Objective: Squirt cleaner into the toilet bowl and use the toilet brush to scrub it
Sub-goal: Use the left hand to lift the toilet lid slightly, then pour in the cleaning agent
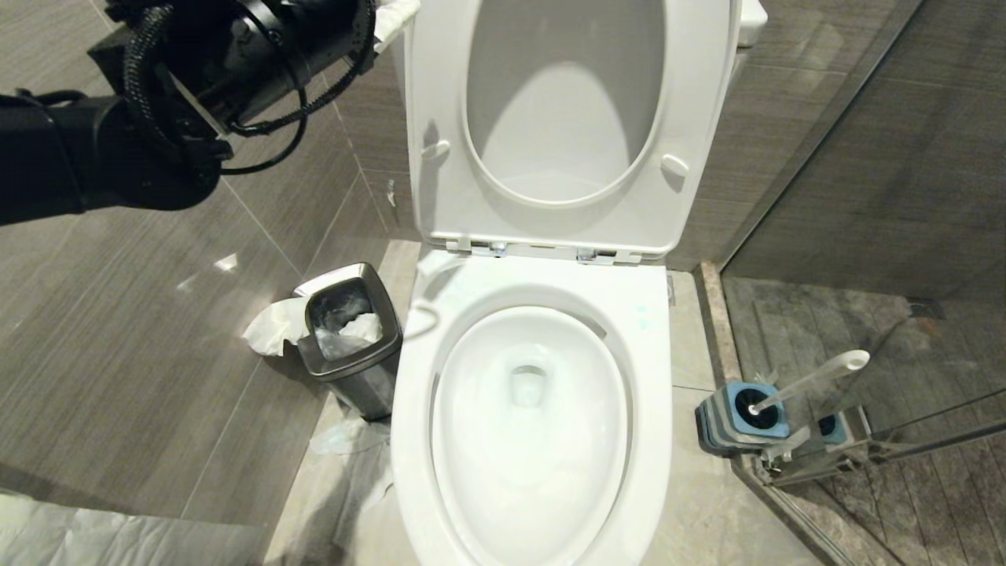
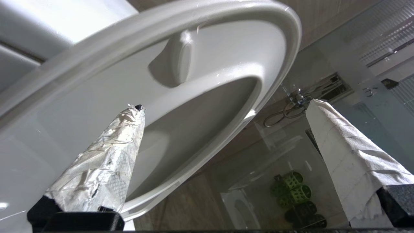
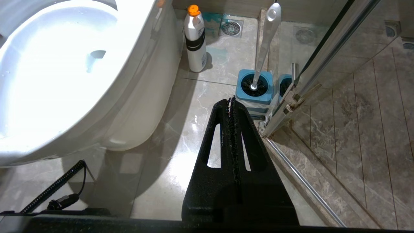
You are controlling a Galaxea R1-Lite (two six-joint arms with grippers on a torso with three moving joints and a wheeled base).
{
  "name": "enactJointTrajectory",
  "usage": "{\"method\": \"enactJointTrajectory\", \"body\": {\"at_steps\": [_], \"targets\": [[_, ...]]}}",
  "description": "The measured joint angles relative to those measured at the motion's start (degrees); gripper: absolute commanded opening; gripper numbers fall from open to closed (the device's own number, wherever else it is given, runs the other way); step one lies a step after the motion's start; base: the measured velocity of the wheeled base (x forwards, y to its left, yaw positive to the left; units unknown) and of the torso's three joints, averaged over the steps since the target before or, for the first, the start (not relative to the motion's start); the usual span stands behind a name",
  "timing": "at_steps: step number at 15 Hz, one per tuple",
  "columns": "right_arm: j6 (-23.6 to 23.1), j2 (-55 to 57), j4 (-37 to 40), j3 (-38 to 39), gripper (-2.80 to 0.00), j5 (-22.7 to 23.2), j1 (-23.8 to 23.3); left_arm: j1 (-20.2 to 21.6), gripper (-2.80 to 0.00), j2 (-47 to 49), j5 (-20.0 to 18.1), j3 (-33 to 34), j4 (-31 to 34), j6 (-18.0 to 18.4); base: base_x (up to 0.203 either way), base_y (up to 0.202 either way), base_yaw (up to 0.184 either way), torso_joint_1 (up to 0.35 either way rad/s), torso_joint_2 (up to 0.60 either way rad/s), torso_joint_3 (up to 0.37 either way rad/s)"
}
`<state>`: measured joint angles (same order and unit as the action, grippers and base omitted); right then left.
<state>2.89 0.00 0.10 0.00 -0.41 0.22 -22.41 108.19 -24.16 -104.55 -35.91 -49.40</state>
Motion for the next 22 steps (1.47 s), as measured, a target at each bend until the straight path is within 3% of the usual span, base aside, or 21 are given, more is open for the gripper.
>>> {"method": "enactJointTrajectory", "body": {"at_steps": [4,5,9,12,16,20,22], "targets": [[0.0,0.0,0.0,0.0,-2.80,0.0,0.0,0.9,0.00,-5.3,-0.2,0.1,6.0,0.6,0.000,0.000,0.000,0.000,0.00,0.000],[0.0,0.0,0.0,0.0,-2.80,0.0,0.0,0.9,-2.80,-6.9,-0.2,0.1,8.0,0.8,0.000,0.000,0.000,0.000,0.00,0.000],[0.0,0.0,0.0,0.0,-2.80,0.0,0.0,0.9,-2.80,-11.9,-0.1,0.0,12.8,1.7,0.000,0.000,0.000,0.000,0.00,0.000],[0.0,0.0,0.0,0.0,-2.80,0.0,0.0,1.0,-2.80,-14.4,0.0,-0.2,14.8,4.7,0.000,0.000,0.000,0.000,0.00,0.000],[0.0,0.0,0.0,0.0,-2.80,0.0,0.0,1.0,-2.80,-17.3,0.8,-0.7,21.9,14.2,0.000,0.000,0.000,0.000,0.00,0.000],[0.0,0.0,0.0,0.0,-2.80,0.0,0.0,1.0,-2.80,-20.4,7.3,-2.4,31.2,24.3,0.000,0.000,0.000,0.000,0.00,0.000],[0.0,0.0,0.0,0.0,-2.80,0.0,0.0,1.3,-2.80,-21.9,8.0,-3.1,33.6,27.6,0.000,0.000,0.000,0.000,0.00,0.000]]}}
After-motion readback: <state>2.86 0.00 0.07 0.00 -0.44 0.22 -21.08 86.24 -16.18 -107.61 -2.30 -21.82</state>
